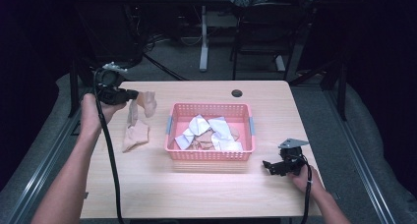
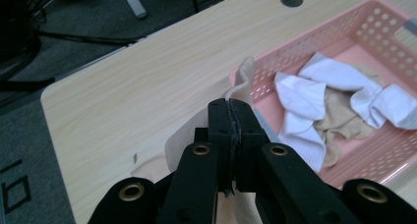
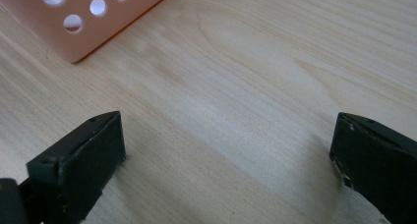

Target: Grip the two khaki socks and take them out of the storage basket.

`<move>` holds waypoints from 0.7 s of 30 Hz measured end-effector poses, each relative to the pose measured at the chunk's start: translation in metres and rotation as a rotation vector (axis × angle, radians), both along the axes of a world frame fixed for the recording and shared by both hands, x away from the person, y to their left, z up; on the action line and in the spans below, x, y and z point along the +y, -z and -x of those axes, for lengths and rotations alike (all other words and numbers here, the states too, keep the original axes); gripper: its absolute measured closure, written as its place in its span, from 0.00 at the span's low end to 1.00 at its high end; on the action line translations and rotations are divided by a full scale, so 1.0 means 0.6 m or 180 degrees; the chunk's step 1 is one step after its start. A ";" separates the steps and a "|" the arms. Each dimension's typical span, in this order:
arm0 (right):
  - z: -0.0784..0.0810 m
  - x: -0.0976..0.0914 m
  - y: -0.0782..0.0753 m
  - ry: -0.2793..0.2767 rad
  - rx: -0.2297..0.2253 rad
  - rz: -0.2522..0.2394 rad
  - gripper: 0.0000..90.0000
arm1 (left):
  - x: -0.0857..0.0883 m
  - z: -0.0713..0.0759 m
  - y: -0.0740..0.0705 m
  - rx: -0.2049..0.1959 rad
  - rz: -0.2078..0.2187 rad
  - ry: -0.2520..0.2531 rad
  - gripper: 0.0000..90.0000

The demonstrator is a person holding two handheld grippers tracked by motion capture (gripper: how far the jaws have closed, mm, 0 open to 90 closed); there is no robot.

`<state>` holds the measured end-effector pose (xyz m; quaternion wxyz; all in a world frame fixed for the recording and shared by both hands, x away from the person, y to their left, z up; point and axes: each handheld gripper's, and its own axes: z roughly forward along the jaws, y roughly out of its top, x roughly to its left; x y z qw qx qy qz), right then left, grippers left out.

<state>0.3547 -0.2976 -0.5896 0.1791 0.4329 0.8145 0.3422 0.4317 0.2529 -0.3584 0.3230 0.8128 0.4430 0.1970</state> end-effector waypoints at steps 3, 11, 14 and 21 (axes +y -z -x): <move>0.000 0.000 0.000 0.0000 0.0000 0.0001 0.00 | 0.019 0.001 0.014 0.0065 0.0024 -0.0087 0.98; 0.000 0.000 0.000 -0.0002 0.0002 0.0006 0.00 | 0.051 -0.001 0.061 0.0265 0.0030 -0.0245 0.98; 0.000 0.000 0.000 -0.0001 0.0001 0.0006 0.00 | 0.057 -0.003 0.083 0.0353 0.0022 -0.0289 0.98; 0.000 0.000 0.000 -0.0002 0.0002 0.0006 0.00 | 0.066 -0.013 0.135 0.0543 0.0032 -0.0357 0.98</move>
